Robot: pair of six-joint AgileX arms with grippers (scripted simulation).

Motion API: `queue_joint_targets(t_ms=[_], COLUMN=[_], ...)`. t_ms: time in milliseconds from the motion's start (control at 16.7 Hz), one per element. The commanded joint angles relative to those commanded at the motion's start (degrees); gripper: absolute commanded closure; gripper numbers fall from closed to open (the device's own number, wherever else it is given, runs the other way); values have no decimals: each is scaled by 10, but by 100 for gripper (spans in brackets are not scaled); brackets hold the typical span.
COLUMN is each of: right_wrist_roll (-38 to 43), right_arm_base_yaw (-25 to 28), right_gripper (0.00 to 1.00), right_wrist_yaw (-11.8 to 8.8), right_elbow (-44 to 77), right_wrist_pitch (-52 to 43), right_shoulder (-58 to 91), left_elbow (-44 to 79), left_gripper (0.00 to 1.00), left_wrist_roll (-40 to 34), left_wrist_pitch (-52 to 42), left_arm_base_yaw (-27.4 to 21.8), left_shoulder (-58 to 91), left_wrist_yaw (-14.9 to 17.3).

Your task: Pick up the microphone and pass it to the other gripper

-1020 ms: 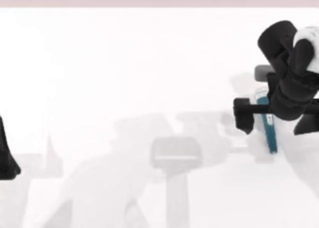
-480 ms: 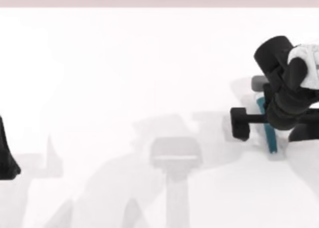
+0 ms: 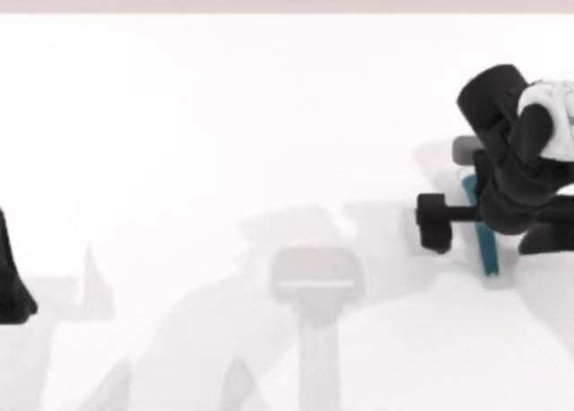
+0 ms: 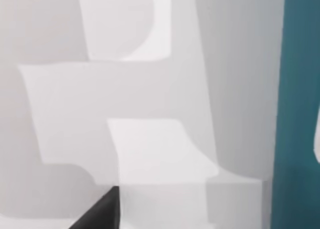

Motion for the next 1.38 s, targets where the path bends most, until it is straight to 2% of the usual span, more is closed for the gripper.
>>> queue_joint_targets(t_ms=[300, 360, 780, 840, 960, 1140, 1380], right_wrist_roll=[0, 0, 0, -7, -9, -23, -57], right_arm_base_yaw=[0, 0, 0, 1, 2, 3, 3], right_gripper=[98, 100, 100, 100, 100, 100, 100], right_wrist_yaw=[0, 0, 0, 11, 9, -12, -63], right_elbow=[0, 0, 0, 15, 14, 4, -31], right_wrist_pitch=[0, 0, 0, -17, -10, 44, 188], right_shoulder=[0, 0, 0, -36, -37, -47, -77], left_elbow=[0, 0, 0, 0, 0, 0, 0], left_gripper=[0, 0, 0, 0, 0, 0, 0], left_wrist_roll=[0, 0, 0, 0, 0, 0, 0], left_wrist_pitch=[0, 0, 0, 0, 0, 0, 0], left_arm_base_yaw=[0, 0, 0, 0, 0, 0, 0], left_shoulder=[0, 0, 0, 0, 0, 0, 0], left_wrist_yaw=[0, 0, 0, 0, 0, 0, 0])
